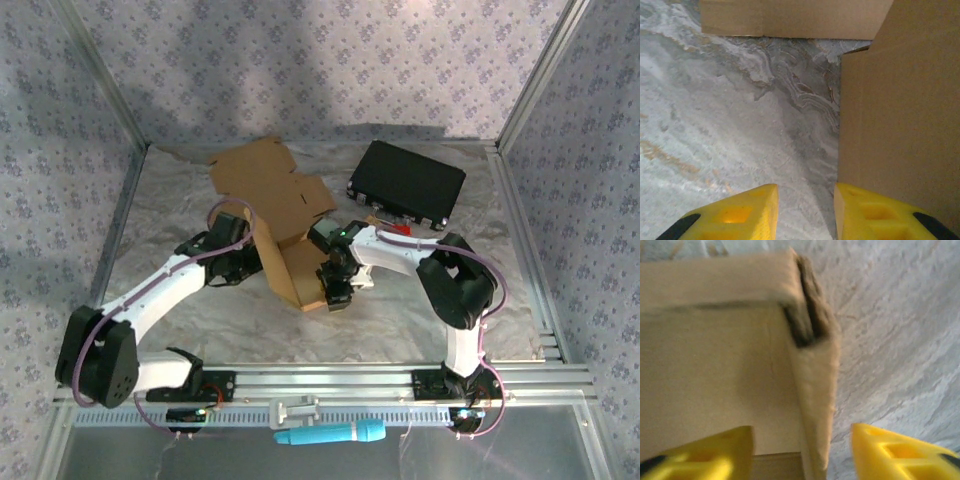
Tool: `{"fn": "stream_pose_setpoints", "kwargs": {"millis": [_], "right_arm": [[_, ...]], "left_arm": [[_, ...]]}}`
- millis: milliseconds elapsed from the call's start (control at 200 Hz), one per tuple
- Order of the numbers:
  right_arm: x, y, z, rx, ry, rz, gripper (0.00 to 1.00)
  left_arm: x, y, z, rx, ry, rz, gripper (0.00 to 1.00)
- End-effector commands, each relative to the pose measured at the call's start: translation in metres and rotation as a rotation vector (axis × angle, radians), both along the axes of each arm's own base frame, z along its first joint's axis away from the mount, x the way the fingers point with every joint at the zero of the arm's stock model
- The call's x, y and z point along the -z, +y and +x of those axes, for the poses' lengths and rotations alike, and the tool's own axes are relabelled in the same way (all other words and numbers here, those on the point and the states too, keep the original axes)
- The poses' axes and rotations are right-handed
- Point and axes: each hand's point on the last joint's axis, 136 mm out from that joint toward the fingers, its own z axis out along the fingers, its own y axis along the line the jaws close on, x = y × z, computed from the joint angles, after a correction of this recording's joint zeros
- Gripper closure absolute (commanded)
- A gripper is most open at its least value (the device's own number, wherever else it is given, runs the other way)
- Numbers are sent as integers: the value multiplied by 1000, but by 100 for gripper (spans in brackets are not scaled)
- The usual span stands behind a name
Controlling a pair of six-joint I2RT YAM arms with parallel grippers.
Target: Fold the paper box
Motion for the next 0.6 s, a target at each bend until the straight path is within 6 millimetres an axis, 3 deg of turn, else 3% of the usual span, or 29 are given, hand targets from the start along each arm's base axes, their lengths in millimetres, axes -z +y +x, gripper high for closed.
{"fn": "stream_pose_setpoints", "kwargs": {"millis": [0, 80, 215, 265, 320, 405, 595], "right_arm": [[-25, 8, 6, -53, -6, 86, 27], [-55, -3, 15, -164, -93, 68, 27], [-119, -21, 57, -370, -399, 14, 28], [-139, -15, 79, -509, -543, 24, 32], [-157, 6, 91, -681, -664, 111, 33], [-177, 41, 87, -937, -772, 266, 40], [-215, 56, 75, -1204, -929, 260, 39]], "left_arm": [[-11, -9, 15, 1, -46, -47, 65], [-15, -11, 20, 1, -57, -50, 65], [-19, -18, 28, 6, -65, -77, 65], [-20, -20, 31, 4, -70, -87, 65], [-24, -23, 35, 4, -84, -101, 65], [-35, -28, 41, 10, -115, -119, 65], [-47, -42, 49, 55, -122, -133, 63]]}}
